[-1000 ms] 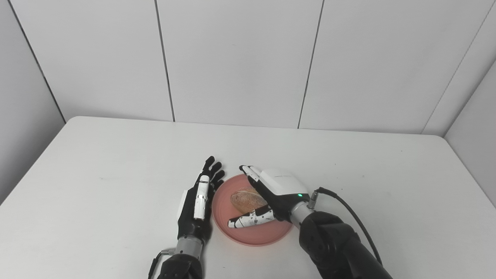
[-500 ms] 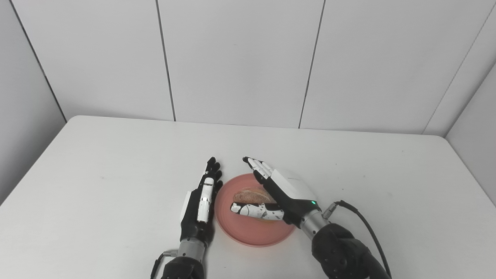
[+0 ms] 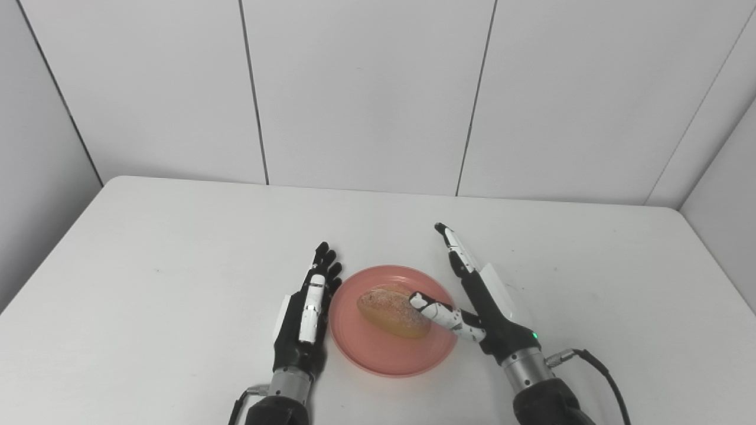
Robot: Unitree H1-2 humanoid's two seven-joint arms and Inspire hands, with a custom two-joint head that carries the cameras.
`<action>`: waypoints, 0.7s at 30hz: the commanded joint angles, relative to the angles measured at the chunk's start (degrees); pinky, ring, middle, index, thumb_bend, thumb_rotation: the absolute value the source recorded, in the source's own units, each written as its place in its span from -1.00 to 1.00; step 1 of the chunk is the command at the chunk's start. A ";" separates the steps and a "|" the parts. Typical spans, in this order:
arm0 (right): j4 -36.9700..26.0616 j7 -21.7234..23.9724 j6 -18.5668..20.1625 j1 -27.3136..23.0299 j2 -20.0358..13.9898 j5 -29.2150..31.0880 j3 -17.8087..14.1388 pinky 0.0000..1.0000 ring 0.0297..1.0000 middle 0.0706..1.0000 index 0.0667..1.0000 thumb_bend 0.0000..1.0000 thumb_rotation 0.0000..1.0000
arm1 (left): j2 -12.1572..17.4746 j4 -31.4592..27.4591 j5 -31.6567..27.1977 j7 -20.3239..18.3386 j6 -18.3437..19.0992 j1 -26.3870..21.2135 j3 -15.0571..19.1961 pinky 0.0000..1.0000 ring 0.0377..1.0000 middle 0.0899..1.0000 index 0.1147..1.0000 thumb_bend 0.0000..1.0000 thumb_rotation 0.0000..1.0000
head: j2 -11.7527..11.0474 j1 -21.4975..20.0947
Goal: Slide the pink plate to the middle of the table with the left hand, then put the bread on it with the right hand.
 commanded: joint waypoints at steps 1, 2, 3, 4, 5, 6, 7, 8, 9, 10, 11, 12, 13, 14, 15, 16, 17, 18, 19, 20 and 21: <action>-2.14 -1.80 -1.79 1.08 0.86 1.41 -1.09 0.81 0.92 0.97 0.96 0.39 1.00 | 0.49 -0.61 0.35 0.28 0.71 1.34 0.29 0.95 0.95 0.98 0.94 -0.17 0.89 | 0.04 -0.14; -1.97 -2.41 -2.26 1.89 1.13 2.05 -1.68 0.81 0.92 0.96 0.96 0.33 1.00 | 0.56 -1.09 0.19 0.25 0.87 1.69 0.39 0.95 0.95 0.98 0.94 -0.16 0.88 | 0.02 -0.57; -1.83 -2.85 -2.62 2.46 1.32 2.52 -2.10 0.81 0.91 0.95 0.94 0.25 1.00 | 0.61 -1.42 0.07 0.24 0.99 1.93 0.45 0.95 0.95 0.98 0.94 -0.16 0.84 | 0.02 -0.57; -1.69 -3.20 -2.80 2.90 1.51 2.82 -2.41 0.82 0.91 0.94 0.94 0.22 1.00 | 0.75 -1.65 -0.06 0.14 1.01 2.14 0.51 0.95 0.95 0.98 0.94 -0.16 0.83 | -0.04 -0.90; -1.55 -3.47 -3.02 3.28 1.65 3.08 -2.71 0.82 0.91 0.94 0.93 0.20 1.00 | 0.98 -1.76 0.03 -0.04 0.78 2.32 0.44 0.96 0.96 0.98 0.94 -0.16 0.83 | -0.05 -0.94; -1.40 -3.73 -3.24 3.54 1.77 3.23 -2.88 0.83 0.91 0.94 0.93 0.19 1.00 | 1.25 -1.82 0.14 -0.22 0.50 2.43 0.39 0.97 0.97 0.99 0.95 -0.15 0.87 | -0.03 -1.07; -1.29 -3.92 -3.40 3.71 1.86 3.33 -2.99 0.83 0.91 0.94 0.93 0.18 1.00 | 1.44 -1.86 0.22 -0.33 0.32 2.51 0.34 0.98 0.97 0.99 0.96 -0.14 0.89 | -0.03 -1.07; -1.14 -4.10 -3.48 4.17 2.03 4.03 -3.38 0.83 0.91 0.94 0.93 0.18 1.00 | 1.59 -2.02 0.48 -0.20 0.00 2.70 0.32 0.98 0.97 1.00 0.96 -0.13 0.90 | -0.06 -1.17; -1.04 -4.22 -3.50 4.46 2.14 4.54 -3.62 0.85 0.92 0.94 0.94 0.16 1.00 | 1.68 -2.13 0.62 -0.05 -0.19 2.83 0.31 0.98 0.97 0.99 0.96 -0.14 0.92 | -0.06 -1.17; -0.92 -4.46 -3.42 4.90 2.34 5.18 -3.99 0.86 0.92 0.95 0.94 0.16 1.00 | 1.78 -2.09 0.68 0.09 -0.62 2.97 0.33 0.98 0.97 0.99 0.96 -0.14 0.93 | -0.08 -1.23; -0.80 -4.68 -3.39 5.29 2.51 5.72 -4.27 0.86 0.92 0.94 0.94 0.14 1.00 | 1.88 -2.03 0.75 0.22 -0.93 3.07 0.37 0.97 0.96 0.99 0.95 -0.16 0.95 | -0.11 -1.24; -0.65 -4.80 -3.43 5.62 2.73 6.40 -4.58 0.86 0.92 0.94 0.93 0.13 1.00 | 1.94 -1.90 0.78 0.31 -1.24 3.15 0.44 0.97 0.96 0.99 0.95 -0.17 0.96 | -0.12 -1.24; -0.53 -4.87 -3.27 5.89 3.00 6.98 -4.87 0.85 0.91 0.93 0.93 0.11 1.00 | 2.02 -1.79 0.85 0.38 -1.55 3.21 0.50 0.97 0.96 0.98 0.95 -0.18 0.97 | -0.09 -1.27; -0.41 -4.86 -3.13 6.15 3.31 7.72 -5.12 0.82 0.90 0.92 0.92 0.12 1.00 | 2.03 -1.72 0.90 0.47 -1.88 3.28 0.58 0.96 0.96 0.98 0.95 -0.19 0.97 | -0.09 -1.29; -0.16 -4.87 -3.26 6.34 3.64 8.59 -5.37 0.78 0.89 0.91 0.90 0.10 1.00 | 2.08 -1.63 0.96 0.51 -2.29 3.34 0.64 0.96 0.96 0.98 0.95 -0.20 0.96 | -0.06 -1.32; 0.05 -4.78 -3.34 6.53 3.95 9.39 -5.56 0.78 0.89 0.91 0.90 0.10 1.00 | 2.13 -1.53 1.09 0.59 -2.78 3.41 0.70 0.96 0.96 0.98 0.95 -0.20 0.96 | -0.05 -1.34; 0.28 -4.73 -3.48 6.66 4.22 10.02 -5.69 0.76 0.89 0.90 0.90 0.09 1.00 | 2.18 -1.48 1.13 0.64 -3.09 3.46 0.77 0.95 0.96 0.98 0.95 -0.21 0.97 | 0.01 -1.33; 0.60 -4.63 -3.69 6.77 4.54 10.87 -5.88 0.74 0.88 0.90 0.89 0.06 1.00 | 2.19 -1.41 1.28 0.75 -3.50 3.51 0.82 0.94 0.96 0.98 0.95 -0.23 0.97 | 0.04 -1.32; 0.82 -4.51 -3.72 6.85 4.87 11.67 -6.02 0.73 0.87 0.90 0.89 0.03 1.00 | 2.22 -1.39 1.43 0.89 -3.79 3.53 0.86 0.94 0.96 0.98 0.95 -0.23 0.98 | 0.11 -1.30; 0.97 -4.38 -3.52 7.01 5.36 12.69 -6.22 0.72 0.86 0.90 0.89 0.01 1.00 | 2.29 -1.34 1.72 1.09 -4.06 3.54 0.86 0.94 0.96 0.98 0.95 -0.24 0.98 | 0.13 -1.29; 1.05 -4.29 -3.23 7.13 5.81 13.44 -6.34 0.71 0.86 0.89 0.89 -0.02 1.00 | 2.35 -1.34 2.00 1.32 -4.21 3.55 0.90 0.93 0.95 0.98 0.94 -0.23 0.99 | 0.25 -1.26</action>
